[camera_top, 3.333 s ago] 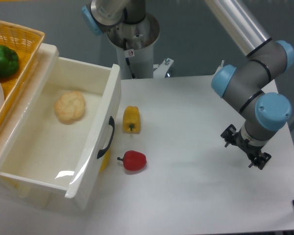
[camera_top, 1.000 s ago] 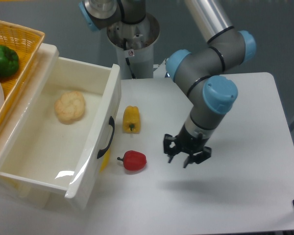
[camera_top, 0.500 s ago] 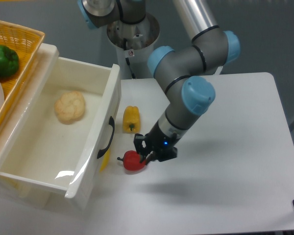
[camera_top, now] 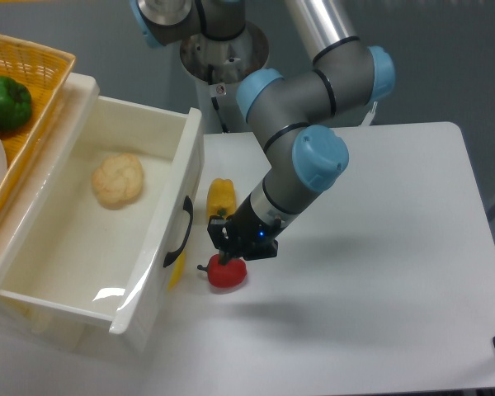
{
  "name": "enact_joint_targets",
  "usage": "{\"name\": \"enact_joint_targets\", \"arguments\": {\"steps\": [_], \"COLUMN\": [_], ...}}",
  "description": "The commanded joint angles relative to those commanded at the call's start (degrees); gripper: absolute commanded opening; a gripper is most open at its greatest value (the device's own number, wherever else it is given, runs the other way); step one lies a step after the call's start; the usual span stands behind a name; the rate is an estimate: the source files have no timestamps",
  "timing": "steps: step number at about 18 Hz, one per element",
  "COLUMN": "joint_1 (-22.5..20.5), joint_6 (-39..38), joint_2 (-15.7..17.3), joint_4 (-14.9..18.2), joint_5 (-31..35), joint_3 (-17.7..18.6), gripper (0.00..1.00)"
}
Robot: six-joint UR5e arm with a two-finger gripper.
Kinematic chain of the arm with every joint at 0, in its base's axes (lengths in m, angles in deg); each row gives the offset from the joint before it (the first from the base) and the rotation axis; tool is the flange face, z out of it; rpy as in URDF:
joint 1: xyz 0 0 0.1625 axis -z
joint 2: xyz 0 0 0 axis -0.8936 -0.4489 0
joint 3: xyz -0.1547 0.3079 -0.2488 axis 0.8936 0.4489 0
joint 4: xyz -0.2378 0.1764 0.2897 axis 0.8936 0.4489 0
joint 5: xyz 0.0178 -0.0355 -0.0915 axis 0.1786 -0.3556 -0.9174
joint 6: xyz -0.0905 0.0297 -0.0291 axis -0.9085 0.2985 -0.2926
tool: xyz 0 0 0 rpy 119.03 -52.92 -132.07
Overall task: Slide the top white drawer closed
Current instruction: 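Lower the gripper past the red pepper to the drawer's front panel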
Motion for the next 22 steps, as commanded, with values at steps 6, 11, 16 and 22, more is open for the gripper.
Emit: {"name": "enact_joint_targets", "arguments": {"steps": [6, 11, 16, 22], "joint_1": [1.41, 2.37, 2.55, 3.25], "joint_6": [-0.09, -0.09, -0.09, -0.09], "joint_2": [0.88, 1.06, 2.02, 2.38], "joint_4": [0.71, 1.76, 2.11, 2.29], "joint_5": [-1.58, -2.02, -1.94, -2.03], "joint_3": [0.0, 0.09, 0.88, 1.49], "gripper": [0.0, 0.0, 0.0, 0.0]}}
